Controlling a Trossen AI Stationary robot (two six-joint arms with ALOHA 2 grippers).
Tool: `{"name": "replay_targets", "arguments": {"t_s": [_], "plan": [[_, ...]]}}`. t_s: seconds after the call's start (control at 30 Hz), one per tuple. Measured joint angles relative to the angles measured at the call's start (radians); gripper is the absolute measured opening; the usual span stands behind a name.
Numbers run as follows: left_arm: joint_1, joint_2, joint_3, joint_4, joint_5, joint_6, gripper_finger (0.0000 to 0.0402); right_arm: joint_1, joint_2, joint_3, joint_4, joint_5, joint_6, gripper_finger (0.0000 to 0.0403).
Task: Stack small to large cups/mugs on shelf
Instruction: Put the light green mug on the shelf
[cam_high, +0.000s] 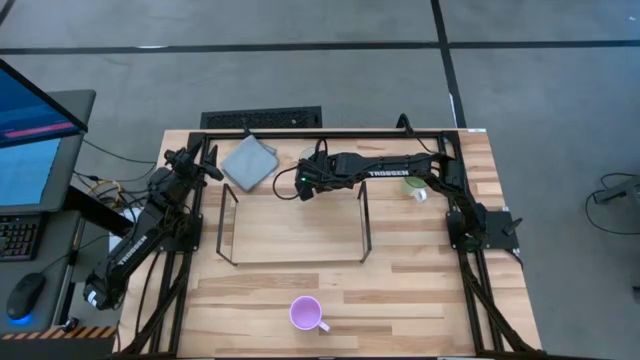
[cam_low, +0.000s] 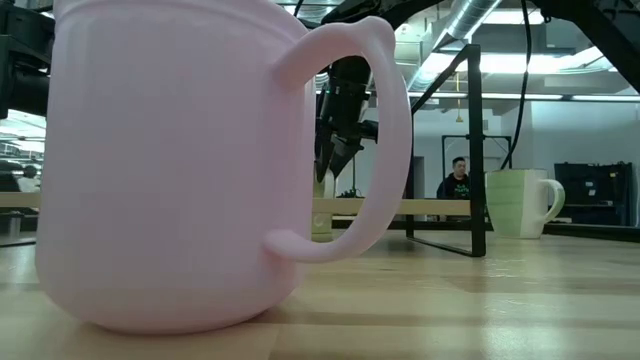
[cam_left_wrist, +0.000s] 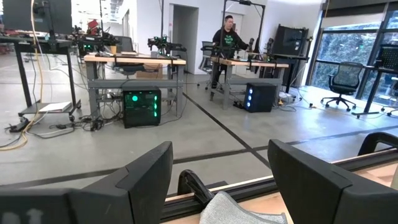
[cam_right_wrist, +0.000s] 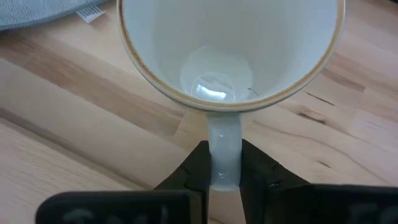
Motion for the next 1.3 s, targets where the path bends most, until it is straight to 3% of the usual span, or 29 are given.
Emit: {"name": "replay_targets", "arguments": {"t_s": [0.37, 0.77, 1.3], "plan": [[0.0, 0.0, 0.0, 0.0, 0.0, 0.0, 0.0254, 0.001, -0.007, 0.006, -0.01, -0.001, 0.029, 0.0067], [0.0, 0.0, 0.0, 0.0, 0.0, 0.0, 0.0254, 0.002, -0.007, 0.144, -0.025, 0.032, 0.031, 0.0067], [0.0, 0.0, 0.0, 0.0, 0.0, 0.0, 0.0254, 0.155, -0.008, 0.356, -0.359, 0.104, 0.229, 0.0067]]}}
